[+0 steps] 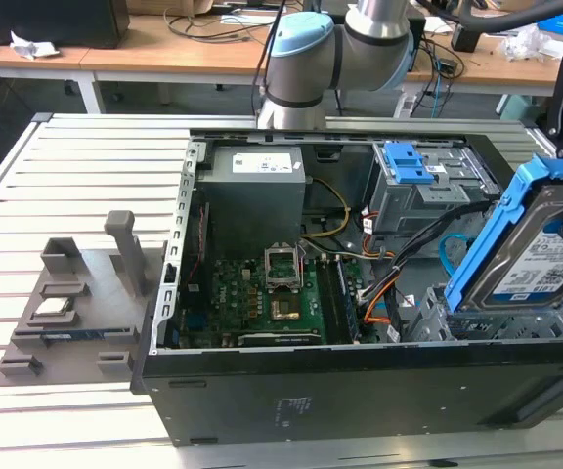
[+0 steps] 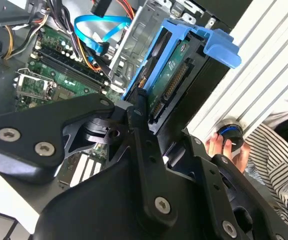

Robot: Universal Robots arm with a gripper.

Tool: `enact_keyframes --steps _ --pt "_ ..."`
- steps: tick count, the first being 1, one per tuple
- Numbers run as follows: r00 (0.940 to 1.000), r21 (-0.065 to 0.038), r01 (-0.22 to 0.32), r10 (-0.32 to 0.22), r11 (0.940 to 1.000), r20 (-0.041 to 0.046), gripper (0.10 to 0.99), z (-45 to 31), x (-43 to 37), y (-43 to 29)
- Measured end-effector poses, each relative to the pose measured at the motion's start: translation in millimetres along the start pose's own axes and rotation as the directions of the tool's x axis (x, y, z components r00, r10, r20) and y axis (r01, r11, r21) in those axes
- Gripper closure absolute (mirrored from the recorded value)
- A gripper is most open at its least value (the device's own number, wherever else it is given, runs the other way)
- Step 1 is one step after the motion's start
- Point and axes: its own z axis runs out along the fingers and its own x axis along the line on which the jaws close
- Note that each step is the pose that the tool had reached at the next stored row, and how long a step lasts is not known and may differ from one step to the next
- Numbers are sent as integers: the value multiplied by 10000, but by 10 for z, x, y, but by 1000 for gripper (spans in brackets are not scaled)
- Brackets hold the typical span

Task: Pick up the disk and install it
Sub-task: 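Pick up the disk, then insert the disk into the insertion slot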

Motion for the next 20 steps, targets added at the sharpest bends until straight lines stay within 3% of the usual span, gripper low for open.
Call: enact_keyframes --steps 3,20 --pt "10000 0 0 0 10000 0 725 4 -90 -17" --pt "10000 0 1 -1 10000 -2 725 4 -92 -20"
